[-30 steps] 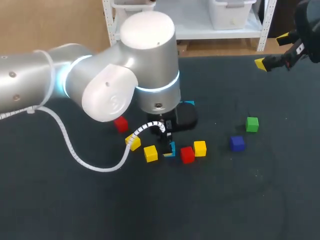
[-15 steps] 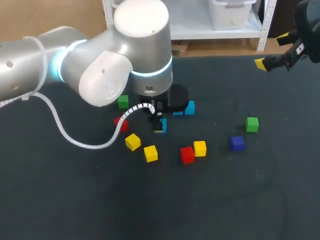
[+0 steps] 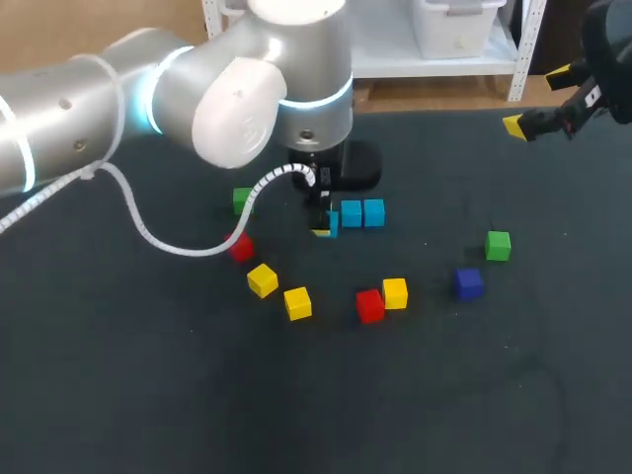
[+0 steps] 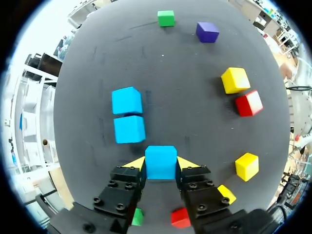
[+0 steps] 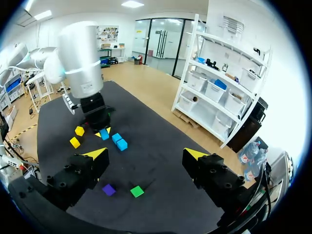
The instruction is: Place the blue cubes, place green cubes on the blue cubes, place the yellow cubes on the green cubes, then place the red cubes on the yellow cubes, and place purple cube on the red cubes.
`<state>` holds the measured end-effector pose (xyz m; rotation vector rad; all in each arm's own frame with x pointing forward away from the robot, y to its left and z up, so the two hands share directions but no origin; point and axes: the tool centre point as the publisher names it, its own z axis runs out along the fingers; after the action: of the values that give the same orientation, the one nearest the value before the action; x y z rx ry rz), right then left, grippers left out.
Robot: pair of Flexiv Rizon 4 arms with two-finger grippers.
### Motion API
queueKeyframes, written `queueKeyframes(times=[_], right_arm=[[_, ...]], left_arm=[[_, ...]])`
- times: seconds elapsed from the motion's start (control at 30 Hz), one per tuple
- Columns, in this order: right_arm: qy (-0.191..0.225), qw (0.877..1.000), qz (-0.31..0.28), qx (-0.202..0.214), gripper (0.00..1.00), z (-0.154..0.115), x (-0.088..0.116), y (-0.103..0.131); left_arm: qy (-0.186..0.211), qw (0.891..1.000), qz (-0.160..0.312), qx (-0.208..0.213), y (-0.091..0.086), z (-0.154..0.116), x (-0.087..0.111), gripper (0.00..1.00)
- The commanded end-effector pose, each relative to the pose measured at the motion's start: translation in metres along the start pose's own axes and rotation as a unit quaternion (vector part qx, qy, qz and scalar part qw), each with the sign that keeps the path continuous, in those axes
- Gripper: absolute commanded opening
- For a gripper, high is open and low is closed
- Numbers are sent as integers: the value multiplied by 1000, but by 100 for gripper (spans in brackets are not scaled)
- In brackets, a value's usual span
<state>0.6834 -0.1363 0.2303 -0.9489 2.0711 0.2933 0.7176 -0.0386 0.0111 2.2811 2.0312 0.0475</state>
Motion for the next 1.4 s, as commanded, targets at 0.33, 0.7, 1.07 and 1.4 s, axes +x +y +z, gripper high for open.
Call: queueKeyframes(times=[0.33, 0.7, 1.07, 1.4], right_arm=[[-2, 1000, 0, 10, 100, 0, 1, 3], [-2, 1000, 0, 10, 100, 0, 1, 3], [-2, 1000, 0, 10, 100, 0, 1, 3], [-2, 1000, 0, 10, 100, 0, 1, 3]], left_arm=[[27, 999, -4, 40, 33, 16, 0, 0], [22, 999, -18, 45, 41, 19, 3, 0], [15, 998, -38, 55, 43, 20, 6, 0], [4, 996, -56, 73, 38, 22, 9, 0]])
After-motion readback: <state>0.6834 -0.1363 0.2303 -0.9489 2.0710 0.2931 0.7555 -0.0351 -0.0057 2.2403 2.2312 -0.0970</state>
